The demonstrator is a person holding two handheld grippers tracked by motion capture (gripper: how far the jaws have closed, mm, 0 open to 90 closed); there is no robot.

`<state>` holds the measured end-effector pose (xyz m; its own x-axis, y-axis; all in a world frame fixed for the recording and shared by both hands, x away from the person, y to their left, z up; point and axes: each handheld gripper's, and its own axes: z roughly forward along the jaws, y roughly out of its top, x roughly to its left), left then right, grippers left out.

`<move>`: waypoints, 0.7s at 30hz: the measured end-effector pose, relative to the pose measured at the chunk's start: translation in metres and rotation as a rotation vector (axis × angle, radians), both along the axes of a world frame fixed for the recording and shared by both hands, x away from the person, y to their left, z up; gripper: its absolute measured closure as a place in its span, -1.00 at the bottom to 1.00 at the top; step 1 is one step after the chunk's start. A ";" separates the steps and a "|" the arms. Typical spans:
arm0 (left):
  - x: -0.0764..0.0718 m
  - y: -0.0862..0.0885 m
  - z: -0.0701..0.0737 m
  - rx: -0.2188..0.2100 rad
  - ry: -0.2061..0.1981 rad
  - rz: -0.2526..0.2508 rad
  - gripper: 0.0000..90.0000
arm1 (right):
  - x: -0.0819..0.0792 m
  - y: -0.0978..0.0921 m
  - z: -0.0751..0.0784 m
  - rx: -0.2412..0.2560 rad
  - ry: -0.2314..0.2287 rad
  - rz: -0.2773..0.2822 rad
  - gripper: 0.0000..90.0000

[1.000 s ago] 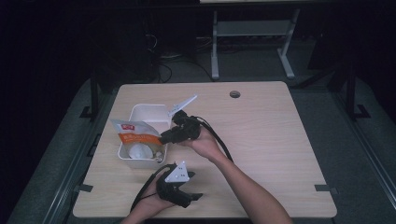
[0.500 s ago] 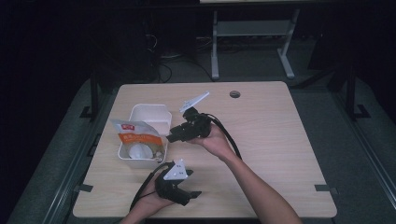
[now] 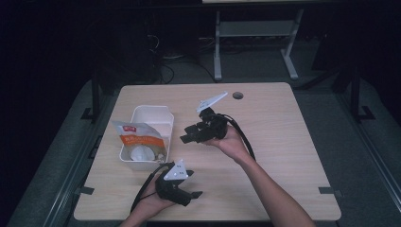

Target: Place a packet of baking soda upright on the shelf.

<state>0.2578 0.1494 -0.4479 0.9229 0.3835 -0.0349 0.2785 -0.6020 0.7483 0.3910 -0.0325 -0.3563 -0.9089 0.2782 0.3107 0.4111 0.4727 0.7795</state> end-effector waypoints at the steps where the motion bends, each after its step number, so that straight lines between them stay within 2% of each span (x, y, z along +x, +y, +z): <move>1: 0.000 0.000 0.000 0.000 0.000 0.000 -0.48 | 0.000 0.000 0.000 0.000 0.000 0.000 0.14; 5: 0.001 0.001 0.000 -0.005 0.002 0.011 -0.48 | 0.001 -0.016 0.001 0.005 0.004 -0.029 0.09; 9: 0.002 0.002 0.000 -0.004 0.001 0.013 -0.48 | 0.001 -0.024 0.001 0.010 0.014 -0.041 0.06; 21: 0.004 0.004 0.001 -0.015 0.008 0.029 -0.48 | -0.001 -0.058 -0.002 0.011 0.003 -0.097 -0.02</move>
